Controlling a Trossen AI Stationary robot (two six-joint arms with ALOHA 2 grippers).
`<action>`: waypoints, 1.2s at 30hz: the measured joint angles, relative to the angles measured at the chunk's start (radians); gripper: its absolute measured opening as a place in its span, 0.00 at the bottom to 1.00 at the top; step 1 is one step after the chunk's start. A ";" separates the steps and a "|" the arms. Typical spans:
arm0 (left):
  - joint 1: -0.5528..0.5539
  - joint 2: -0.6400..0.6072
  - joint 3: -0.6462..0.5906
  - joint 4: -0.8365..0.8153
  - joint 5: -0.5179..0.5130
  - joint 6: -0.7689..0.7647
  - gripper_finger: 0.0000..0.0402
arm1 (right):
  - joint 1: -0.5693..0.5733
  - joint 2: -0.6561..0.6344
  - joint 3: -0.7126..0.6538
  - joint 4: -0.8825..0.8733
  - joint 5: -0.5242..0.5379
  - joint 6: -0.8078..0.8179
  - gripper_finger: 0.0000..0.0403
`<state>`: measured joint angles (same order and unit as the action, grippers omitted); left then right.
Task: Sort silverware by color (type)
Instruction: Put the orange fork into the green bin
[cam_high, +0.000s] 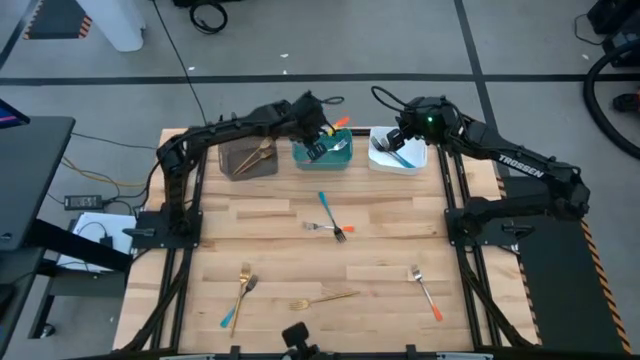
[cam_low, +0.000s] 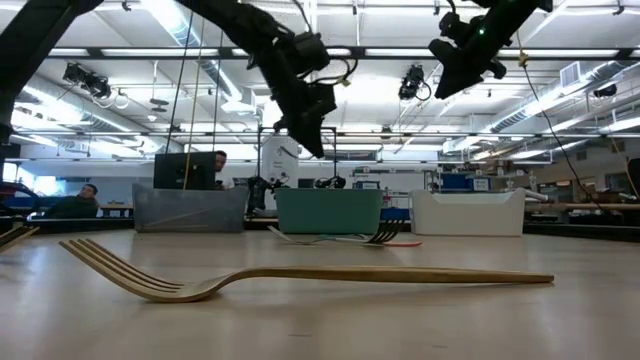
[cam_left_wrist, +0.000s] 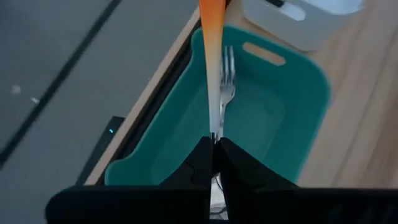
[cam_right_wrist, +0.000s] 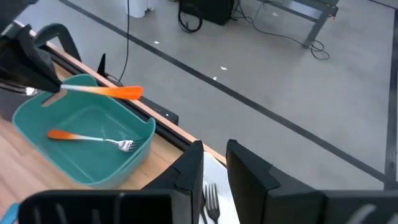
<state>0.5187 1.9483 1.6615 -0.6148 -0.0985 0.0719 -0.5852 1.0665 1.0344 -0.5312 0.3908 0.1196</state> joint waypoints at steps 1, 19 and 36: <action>0.012 0.006 0.000 -0.003 0.022 0.000 0.05 | -0.003 0.001 0.000 -0.001 0.000 0.000 0.19; 0.037 0.087 0.000 0.067 0.133 0.071 0.06 | -0.021 0.003 0.000 -0.001 0.007 0.019 0.19; 0.041 0.133 -0.001 0.079 0.200 0.097 0.06 | -0.039 0.003 0.000 0.000 0.001 0.088 0.19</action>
<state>0.5594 2.0811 1.6604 -0.5361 0.1020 0.1684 -0.6239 1.0691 1.0344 -0.5312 0.3920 0.2076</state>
